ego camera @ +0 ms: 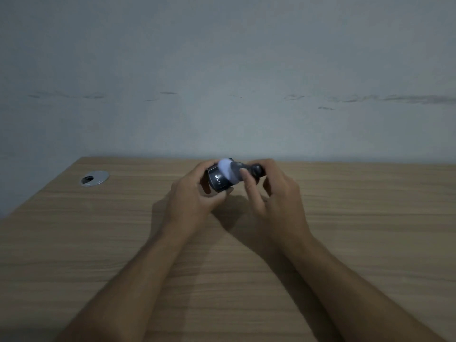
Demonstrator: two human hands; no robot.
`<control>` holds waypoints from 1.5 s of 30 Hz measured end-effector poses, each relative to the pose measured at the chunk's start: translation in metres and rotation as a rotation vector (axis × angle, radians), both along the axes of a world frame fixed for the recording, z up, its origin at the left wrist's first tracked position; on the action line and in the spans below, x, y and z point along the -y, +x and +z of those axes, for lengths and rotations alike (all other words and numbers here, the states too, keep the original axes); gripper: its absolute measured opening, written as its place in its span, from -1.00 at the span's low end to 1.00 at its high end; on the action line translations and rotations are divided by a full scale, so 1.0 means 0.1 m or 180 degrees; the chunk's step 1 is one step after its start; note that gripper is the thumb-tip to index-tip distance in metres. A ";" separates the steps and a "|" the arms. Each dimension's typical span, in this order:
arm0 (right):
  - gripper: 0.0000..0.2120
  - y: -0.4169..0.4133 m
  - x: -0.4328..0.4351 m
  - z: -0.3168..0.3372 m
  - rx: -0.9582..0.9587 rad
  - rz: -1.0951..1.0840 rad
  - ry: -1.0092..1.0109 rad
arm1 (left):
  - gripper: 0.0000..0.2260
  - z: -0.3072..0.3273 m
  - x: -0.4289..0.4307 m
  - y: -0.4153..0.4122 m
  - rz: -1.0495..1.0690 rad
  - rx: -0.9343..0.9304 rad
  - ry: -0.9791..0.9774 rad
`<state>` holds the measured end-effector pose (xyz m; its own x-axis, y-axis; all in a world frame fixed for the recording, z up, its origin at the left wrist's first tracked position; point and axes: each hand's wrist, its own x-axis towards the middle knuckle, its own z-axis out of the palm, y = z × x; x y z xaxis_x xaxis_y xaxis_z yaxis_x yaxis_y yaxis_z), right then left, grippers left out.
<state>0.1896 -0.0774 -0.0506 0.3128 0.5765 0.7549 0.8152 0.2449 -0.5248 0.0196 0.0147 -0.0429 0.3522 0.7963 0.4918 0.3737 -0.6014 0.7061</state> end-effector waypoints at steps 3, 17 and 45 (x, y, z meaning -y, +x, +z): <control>-0.91 0.20 0.00 -0.02 -0.0416 -0.0209 -0.0263 | -0.45 0.01 0.09 -0.02 -0.0161 0.0061 -0.0032; -0.84 0.07 0.06 0.02 -0.0408 0.0006 -0.0092 | -0.42 0.01 0.07 0.02 -0.0281 0.0095 -0.0087; -0.86 -0.10 0.09 0.05 -0.0134 0.0414 0.0133 | -0.28 -0.07 -0.10 -0.02 -0.0257 -0.0480 0.0549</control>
<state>0.1798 -0.0859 -0.0455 0.2695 0.5826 0.7667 0.7526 0.3693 -0.5452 0.0179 0.0243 -0.0497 0.4912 0.6713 0.5550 0.4130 -0.7405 0.5302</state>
